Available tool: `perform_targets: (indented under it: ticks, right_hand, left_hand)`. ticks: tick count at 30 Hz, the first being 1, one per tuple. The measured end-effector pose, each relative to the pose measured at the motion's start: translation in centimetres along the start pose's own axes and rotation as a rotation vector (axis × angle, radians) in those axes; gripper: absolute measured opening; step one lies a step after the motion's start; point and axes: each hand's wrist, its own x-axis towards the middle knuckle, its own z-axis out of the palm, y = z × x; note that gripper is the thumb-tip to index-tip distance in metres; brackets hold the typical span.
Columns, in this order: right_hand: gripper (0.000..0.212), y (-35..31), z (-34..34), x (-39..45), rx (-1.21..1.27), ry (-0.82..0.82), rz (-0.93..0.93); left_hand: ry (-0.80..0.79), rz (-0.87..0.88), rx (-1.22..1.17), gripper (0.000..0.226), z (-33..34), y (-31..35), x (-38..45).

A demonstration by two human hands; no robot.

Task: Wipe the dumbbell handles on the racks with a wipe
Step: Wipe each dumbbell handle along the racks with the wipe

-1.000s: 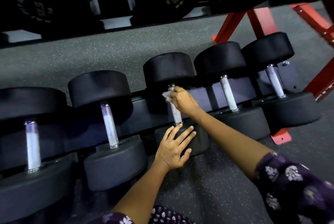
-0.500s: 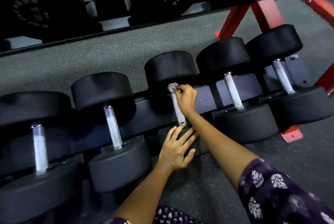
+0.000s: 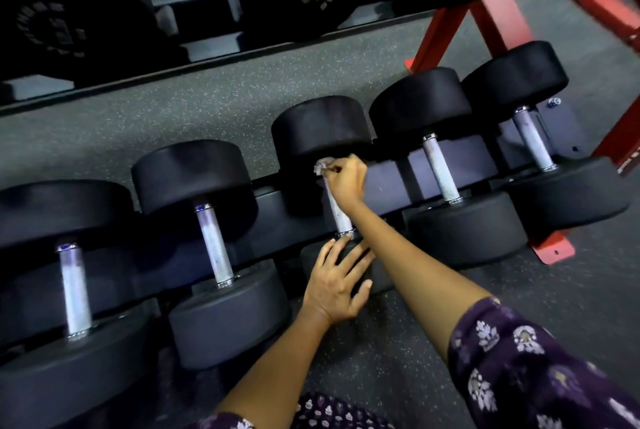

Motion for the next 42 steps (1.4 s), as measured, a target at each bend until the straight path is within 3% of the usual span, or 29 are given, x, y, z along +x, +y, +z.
perform_targets:
  ticks: [2,4,8,11,14,17,21,26,31,36,40,42]
  right_hand:
    - [0.013,-0.3,0.3,-0.6,-0.048,-0.043,-0.098]
    - [0.014,0.0,0.2,-0.8,-0.092,0.025,-0.157]
    - [0.017,0.0,-0.5,-0.4,-0.017,0.13,-0.031]
    - [0.019,0.3,-1.1,-0.4,-0.244,-0.013,-0.228]
    - [0.022,1.7,-3.0,-0.2,-0.569,-0.344,-0.535]
    - [0.017,1.6,-4.3,1.6,-0.635,-0.567,-0.644]
    - [0.012,1.1,-4.5,1.8,-0.648,-0.567,-0.693]
    - [0.025,1.7,-5.3,0.0,-0.883,-0.795,-0.747]
    - [0.031,-0.2,-4.8,1.3,-0.898,-0.678,-0.702]
    - [0.019,0.1,-4.7,-1.9,-1.077,-0.954,-0.694]
    - [0.023,-1.3,-4.3,-1.4,-1.201,-0.819,-0.778]
    - [0.024,-0.8,-3.9,-2.1,-1.221,-0.898,-0.771]
  left_hand:
    - [0.014,0.006,-0.012,0.038,0.1,0.2,-0.1]
    - [0.008,0.011,-0.011,0.039,0.1,0.2,-0.2]
    - [0.003,0.014,-0.001,0.039,0.1,0.0,0.1]
    - [-0.029,0.001,0.015,0.045,-0.1,0.0,0.1]
    - [-0.067,-0.006,0.025,0.05,-0.3,0.0,0.1]
    - [-0.09,-0.017,0.032,0.051,-0.4,0.1,0.0]
    - [-0.085,-0.016,0.027,0.051,-0.3,-0.1,0.0]
    - [-0.087,-0.019,0.021,0.051,-0.4,0.0,0.0]
    - [-0.075,-0.018,0.026,0.051,-0.2,0.0,0.1]
    - [-0.073,-0.017,0.022,0.05,-0.1,-0.1,-0.1]
    - [-0.07,-0.013,0.022,0.05,-0.1,0.0,0.1]
    - [-0.069,-0.018,0.01,0.05,-0.2,0.0,0.0]
